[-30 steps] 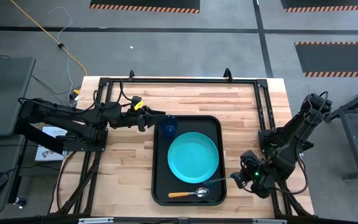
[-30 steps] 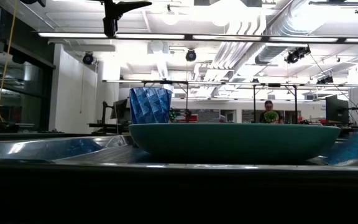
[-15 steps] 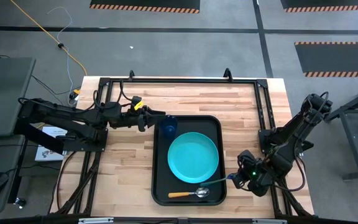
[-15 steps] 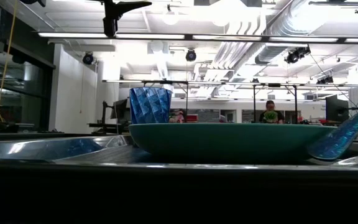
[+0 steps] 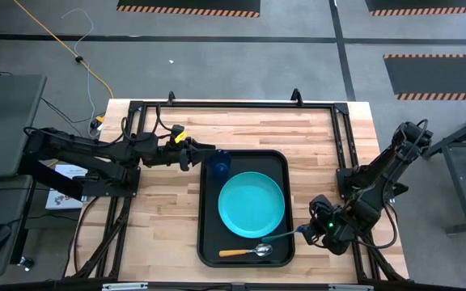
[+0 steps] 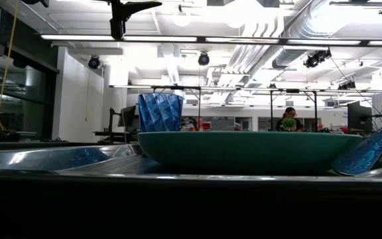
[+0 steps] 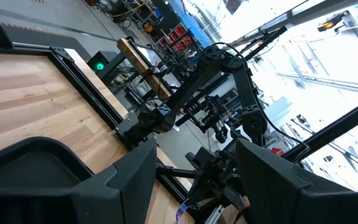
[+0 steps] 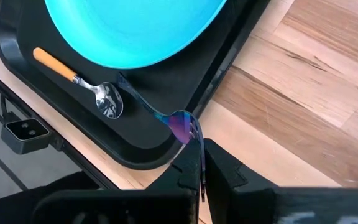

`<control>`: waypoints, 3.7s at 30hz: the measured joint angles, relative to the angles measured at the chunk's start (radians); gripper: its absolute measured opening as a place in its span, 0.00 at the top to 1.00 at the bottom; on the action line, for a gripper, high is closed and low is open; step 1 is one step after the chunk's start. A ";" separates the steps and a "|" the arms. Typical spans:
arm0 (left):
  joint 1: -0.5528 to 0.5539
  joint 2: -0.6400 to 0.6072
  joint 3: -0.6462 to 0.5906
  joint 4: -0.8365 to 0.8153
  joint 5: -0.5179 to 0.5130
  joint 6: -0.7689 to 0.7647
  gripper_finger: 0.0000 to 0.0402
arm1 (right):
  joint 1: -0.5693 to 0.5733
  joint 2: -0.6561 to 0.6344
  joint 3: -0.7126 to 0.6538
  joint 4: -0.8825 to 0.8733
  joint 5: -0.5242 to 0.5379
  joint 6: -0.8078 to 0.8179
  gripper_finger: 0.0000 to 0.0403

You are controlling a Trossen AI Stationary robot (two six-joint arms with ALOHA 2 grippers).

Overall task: Pick and place plate/cup/fork/spoon on tray
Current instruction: Put the purple fork in the black tray beside the spoon

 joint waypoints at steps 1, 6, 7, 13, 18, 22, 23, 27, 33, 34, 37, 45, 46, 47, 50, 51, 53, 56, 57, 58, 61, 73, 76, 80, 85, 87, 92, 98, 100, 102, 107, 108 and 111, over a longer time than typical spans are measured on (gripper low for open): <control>0.000 0.000 0.000 0.000 0.000 0.000 0.48 | 0.000 0.000 0.000 0.000 -0.003 0.000 1.00; 0.000 0.000 0.000 0.000 0.000 0.000 0.48 | 0.001 0.000 0.000 0.004 -0.013 -0.012 1.00; 0.000 0.000 0.000 0.000 0.000 0.000 0.48 | 0.000 0.000 0.000 0.008 -0.020 -0.018 1.00; 0.000 0.000 0.000 0.000 0.000 0.000 0.48 | 0.001 0.000 0.000 0.010 -0.035 -0.029 1.00; 0.000 0.000 0.000 0.000 0.000 0.000 0.48 | 0.001 0.000 0.000 0.027 -0.036 -0.053 1.00; 0.000 0.000 0.000 0.000 0.000 0.000 0.48 | 0.001 0.000 0.000 0.048 -0.044 -0.089 1.00; 0.000 0.000 0.000 0.000 0.000 0.000 0.48 | 0.001 0.000 0.000 0.052 -0.045 -0.098 1.00; 0.000 0.000 0.000 0.000 0.000 0.000 0.48 | 0.001 0.000 0.000 0.052 -0.058 -0.102 1.00; 0.000 0.000 0.000 0.000 0.000 -0.001 0.48 | 0.000 0.000 0.000 0.042 -0.028 -0.101 1.00; 0.000 0.000 0.000 0.000 0.000 -0.001 0.48 | -0.004 0.000 0.000 0.036 -0.024 -0.097 1.00; 0.000 0.000 0.000 0.000 0.000 -0.001 0.48 | -0.013 0.000 0.000 0.038 -0.002 -0.078 1.00; 0.001 0.000 -0.001 0.032 0.107 0.000 0.48 | -0.051 0.076 0.000 0.213 0.000 -0.143 1.00; 0.001 0.000 -0.001 0.048 0.128 0.000 0.48 | -0.056 0.095 -0.001 0.260 0.000 -0.151 1.00; 0.001 0.000 -0.001 0.060 0.146 0.000 0.48 | -0.061 0.115 -0.001 0.312 0.001 -0.158 1.00; 0.001 0.000 -0.001 0.102 0.186 0.003 0.48 | -0.083 0.174 -0.001 0.455 0.022 -0.163 1.00; 0.001 -0.004 -0.001 0.117 0.192 0.012 0.48 | -0.088 0.192 -0.001 0.495 0.050 -0.150 1.00; 0.001 -0.021 -0.001 0.141 0.211 0.042 0.48 | -0.097 0.221 -0.001 0.577 0.122 -0.124 1.00; 0.001 -0.068 -0.001 0.143 0.225 0.100 0.48 | -0.110 0.263 -0.001 0.669 0.167 -0.061 1.00; 0.001 -0.089 -0.001 0.137 0.226 0.121 0.48 | -0.113 0.282 -0.001 0.697 0.168 -0.045 1.00; 0.001 -0.110 -0.001 0.138 0.226 0.143 0.48 | -0.113 0.299 -0.001 0.718 0.176 -0.028 1.00; 0.001 -0.183 -0.001 0.095 0.226 0.202 0.48 | -0.104 0.339 -0.001 0.771 0.207 0.037 1.00; 0.002 -0.383 -0.001 -0.077 0.209 0.269 0.48 | -0.109 0.379 -0.001 0.730 0.192 0.192 1.00; 0.002 -0.391 -0.001 -0.076 0.209 0.264 0.48 | -0.116 0.379 -0.001 0.697 0.154 0.212 1.00; 0.001 -0.393 -0.001 -0.077 0.209 0.263 0.48 | -0.130 0.379 -0.001 0.651 0.102 0.218 1.00; 0.002 -0.391 -0.001 -0.077 0.207 0.263 0.48 | -0.153 0.379 -0.001 0.615 0.095 0.216 1.00; 0.002 -0.391 -0.001 -0.077 0.207 0.262 0.48 | -0.161 0.380 0.000 0.608 0.069 0.212 1.00; 0.002 -0.391 -0.001 -0.076 0.207 0.259 0.48 | -0.164 0.415 0.002 0.616 0.016 0.214 1.00; 0.002 -0.391 -0.001 -0.076 0.206 0.244 0.48 | -0.166 0.452 0.002 0.675 0.006 0.207 1.00; 0.002 -0.391 -0.001 -0.075 0.195 0.240 0.48 | -0.165 0.452 0.002 0.670 0.013 0.199 1.00; 0.002 -0.391 -0.001 -0.074 0.179 0.240 0.48 | -0.165 0.448 0.002 0.670 0.023 0.191 1.00; 0.002 -0.391 -0.001 -0.074 0.155 0.240 0.48 | -0.165 0.445 0.000 0.680 0.010 0.187 1.00; 0.002 -0.391 -0.001 -0.074 0.154 0.240 0.48 | -0.165 0.443 0.000 0.688 0.011 0.187 1.00; 0.002 -0.391 -0.001 -0.075 0.154 0.237 0.48 | -0.165 0.436 0.000 0.698 0.001 0.186 1.00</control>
